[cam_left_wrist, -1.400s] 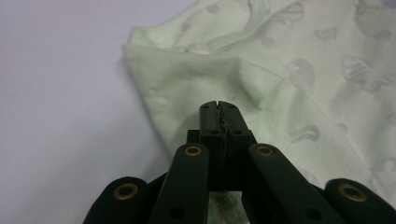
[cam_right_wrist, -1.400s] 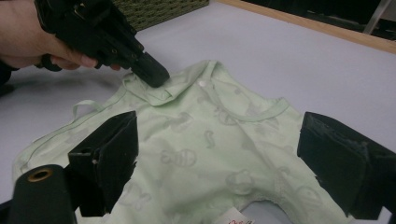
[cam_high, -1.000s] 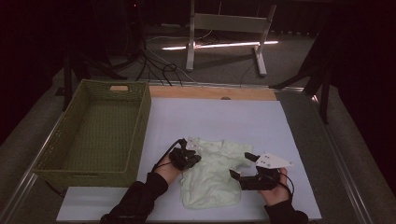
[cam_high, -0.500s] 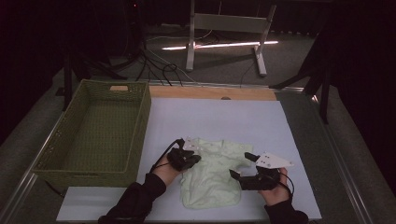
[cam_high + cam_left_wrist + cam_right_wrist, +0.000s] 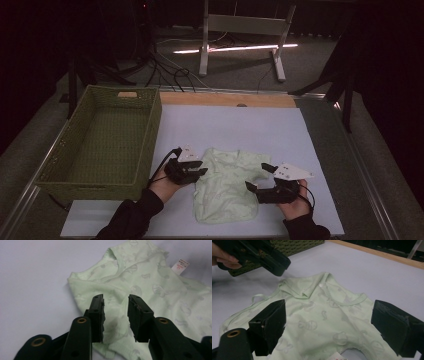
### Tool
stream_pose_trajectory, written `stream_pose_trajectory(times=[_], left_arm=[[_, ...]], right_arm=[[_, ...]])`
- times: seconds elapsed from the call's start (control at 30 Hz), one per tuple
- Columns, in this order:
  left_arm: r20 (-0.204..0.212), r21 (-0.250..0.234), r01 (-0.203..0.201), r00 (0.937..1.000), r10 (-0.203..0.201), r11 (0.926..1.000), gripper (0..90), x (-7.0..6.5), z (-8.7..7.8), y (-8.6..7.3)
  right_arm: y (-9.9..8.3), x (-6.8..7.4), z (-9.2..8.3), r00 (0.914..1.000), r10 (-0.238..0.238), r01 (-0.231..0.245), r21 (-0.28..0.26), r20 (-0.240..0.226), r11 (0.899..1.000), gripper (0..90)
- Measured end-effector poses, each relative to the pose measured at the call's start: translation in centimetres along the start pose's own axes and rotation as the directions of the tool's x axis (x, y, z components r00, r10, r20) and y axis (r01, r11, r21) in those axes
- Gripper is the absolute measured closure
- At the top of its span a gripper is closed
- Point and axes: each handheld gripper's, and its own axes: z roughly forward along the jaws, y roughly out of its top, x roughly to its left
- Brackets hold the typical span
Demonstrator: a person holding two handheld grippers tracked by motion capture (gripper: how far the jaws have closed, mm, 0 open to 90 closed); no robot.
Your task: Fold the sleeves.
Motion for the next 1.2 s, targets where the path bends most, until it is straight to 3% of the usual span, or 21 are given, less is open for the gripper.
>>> stream_pose_trajectory(times=[0.17, 0.5, 0.6, 0.7, 0.9, 1.2], left_arm=[[-0.039, -0.010, 0.016, 0.9991, -0.016, 0.9998, 47.3, 0.1, -0.9, -0.6], [-0.084, 0.000, 0.008, 0.9964, -0.008, 1.0000, 18.5, -0.1, -2.1, -2.1], [-0.088, 0.001, -0.012, 0.9961, 0.012, 0.9999, 12.1, -0.3, -2.3, -2.5], [-0.058, 0.000, -0.027, 0.9980, 0.027, 0.9996, 0.8, -0.5, -2.4, -2.9], [-0.037, -0.013, -0.028, 0.9989, 0.028, 0.9995, 0.5, -0.6, -2.7, -3.7], [-0.033, -0.025, -0.021, 0.9992, 0.020, 0.9995, 0.5, -1.0, -3.1, -5.3]], right_arm=[[0.1, -0.2, -0.1, 1.0000, -0.003, 0.003, 0.000, 0.004, 1.000, 12.5], [0.5, -1.2, -0.3, 0.9999, -0.011, 0.011, 0.007, -0.002, 1.000, 10.3], [0.7, -1.6, -0.3, 1.0000, 0.004, -0.004, 0.007, -0.004, 1.000, 10.0], [0.8, -2.1, -0.3, 1.0000, 0.006, -0.006, 0.009, 0.008, 1.000, 9.7], [1.2, -3.6, -0.1, 0.9994, 0.029, -0.030, 0.017, 0.016, 0.999, 9.6], [1.6, -6.8, 0.3, 0.9962, 0.049, -0.052, 0.034, 0.071, 0.998, 8.7]])
